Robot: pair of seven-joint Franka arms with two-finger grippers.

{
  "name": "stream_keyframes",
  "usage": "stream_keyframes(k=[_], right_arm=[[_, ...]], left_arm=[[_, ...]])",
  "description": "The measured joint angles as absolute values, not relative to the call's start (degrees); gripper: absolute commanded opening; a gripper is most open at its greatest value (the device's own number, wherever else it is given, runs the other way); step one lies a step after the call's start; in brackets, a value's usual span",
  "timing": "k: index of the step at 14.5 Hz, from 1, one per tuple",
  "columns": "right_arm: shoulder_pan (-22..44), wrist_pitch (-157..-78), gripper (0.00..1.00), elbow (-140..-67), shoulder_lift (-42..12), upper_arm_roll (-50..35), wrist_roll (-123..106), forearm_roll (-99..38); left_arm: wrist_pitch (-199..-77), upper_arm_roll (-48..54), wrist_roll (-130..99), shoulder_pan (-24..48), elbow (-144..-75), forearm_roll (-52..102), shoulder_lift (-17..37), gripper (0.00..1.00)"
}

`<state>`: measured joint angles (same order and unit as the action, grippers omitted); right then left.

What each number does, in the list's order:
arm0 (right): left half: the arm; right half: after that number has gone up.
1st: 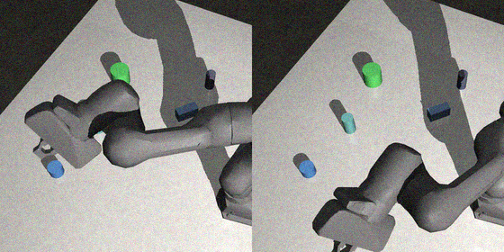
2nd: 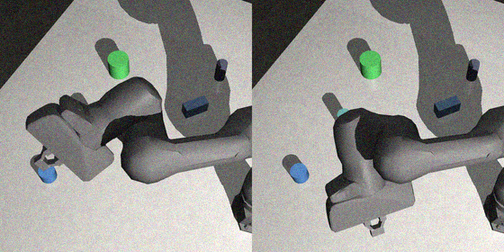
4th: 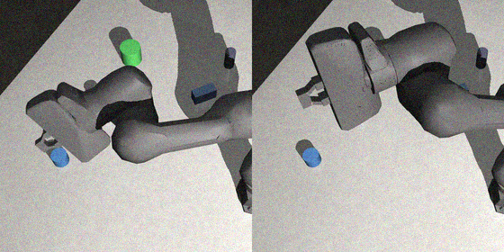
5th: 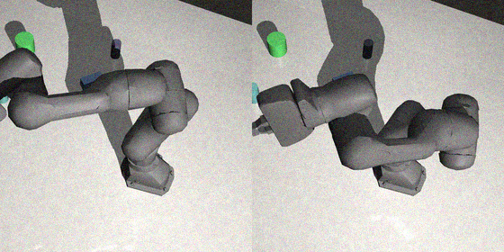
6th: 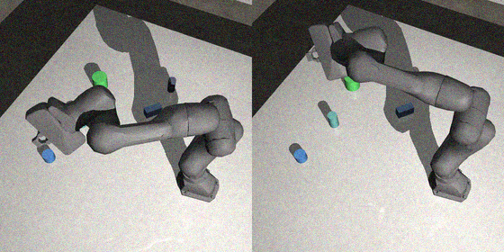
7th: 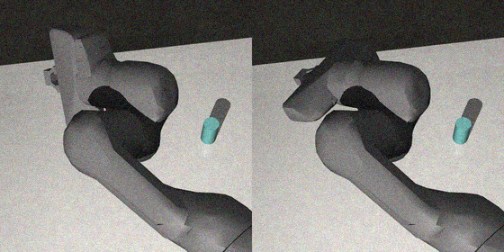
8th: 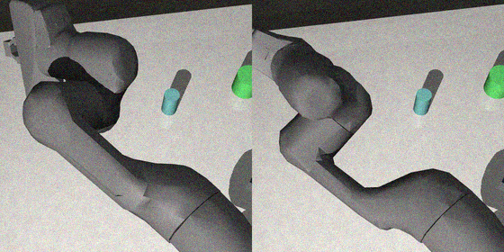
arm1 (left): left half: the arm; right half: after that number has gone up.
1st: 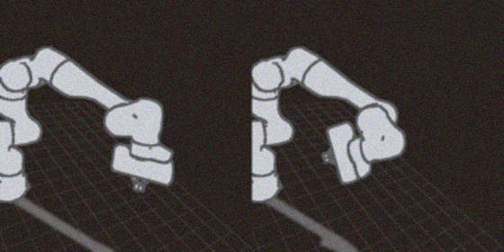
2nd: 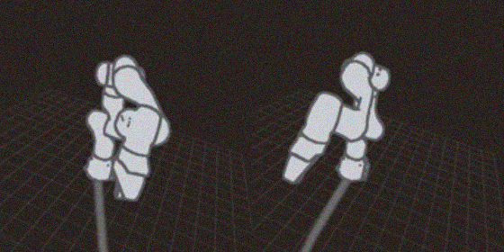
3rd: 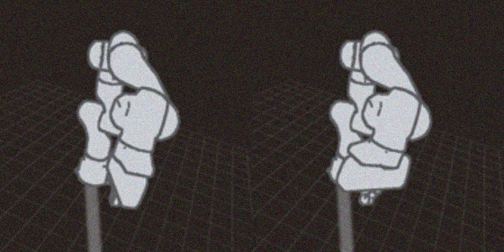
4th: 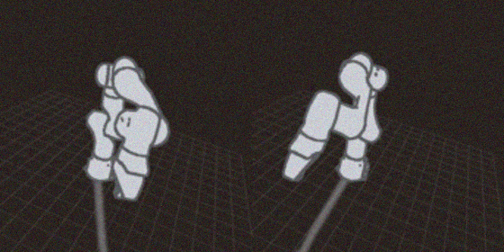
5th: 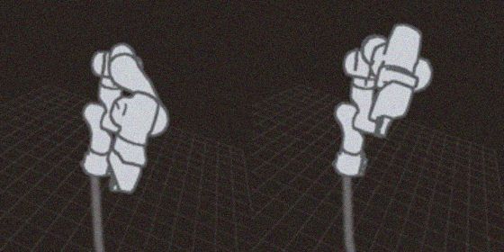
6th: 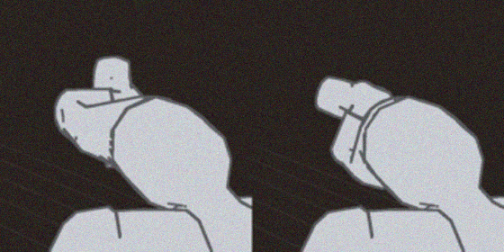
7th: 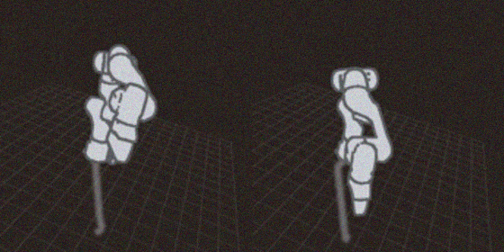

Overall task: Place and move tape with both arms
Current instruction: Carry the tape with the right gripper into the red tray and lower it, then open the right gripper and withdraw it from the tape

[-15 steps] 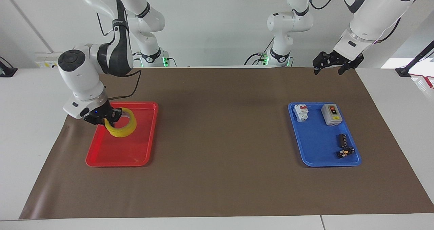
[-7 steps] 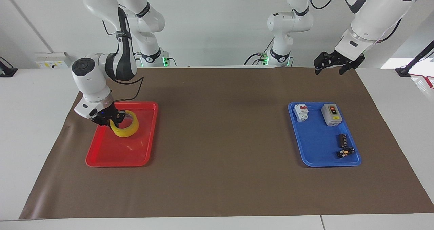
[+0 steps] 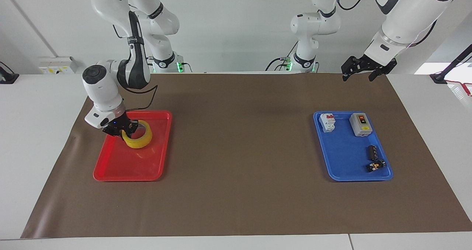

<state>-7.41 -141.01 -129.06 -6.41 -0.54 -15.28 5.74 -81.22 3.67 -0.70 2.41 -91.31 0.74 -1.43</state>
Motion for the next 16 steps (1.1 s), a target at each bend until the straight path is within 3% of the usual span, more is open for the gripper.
stream_keyframes(k=[6, 7, 8, 9, 12, 16], right_arm=[[-7.6, -142.8, 0.0, -129.3, -7.9, -0.6, -15.3, 5.7], [-7.6, -142.8, 0.15, -129.3, -8.0, -0.6, -15.3, 5.7], [-7.6, -142.8, 0.53, -129.3, -8.0, -0.6, -15.2, 5.7], [-7.6, -142.8, 1.0, -129.3, -8.0, -0.6, -15.1, 5.7], [-7.6, -142.1, 1.0, -128.2, -7.6, -0.6, -15.1, 5.7], [-7.7, -125.6, 1.0, -117.2, -4.0, -0.6, -15.1, 5.7]], left_arm=[[-81.2, 3.7, -0.7, 2.4, -91.3, 0.7, -1.4, 1.0], [-81.2, 3.7, -0.7, 2.4, -91.3, 0.7, -1.4, 1.0], [-81.2, 3.7, -0.7, 2.4, -91.3, 0.7, -1.4, 1.0], [-81.2, 3.7, -0.7, 2.4, -91.3, 0.7, -1.4, 1.0], [-81.2, 3.7, -0.7, 2.4, -91.3, 0.7, -1.4, 1.0], [-81.2, 3.7, -0.7, 2.4, -91.3, 0.7, -1.4, 1.0]])
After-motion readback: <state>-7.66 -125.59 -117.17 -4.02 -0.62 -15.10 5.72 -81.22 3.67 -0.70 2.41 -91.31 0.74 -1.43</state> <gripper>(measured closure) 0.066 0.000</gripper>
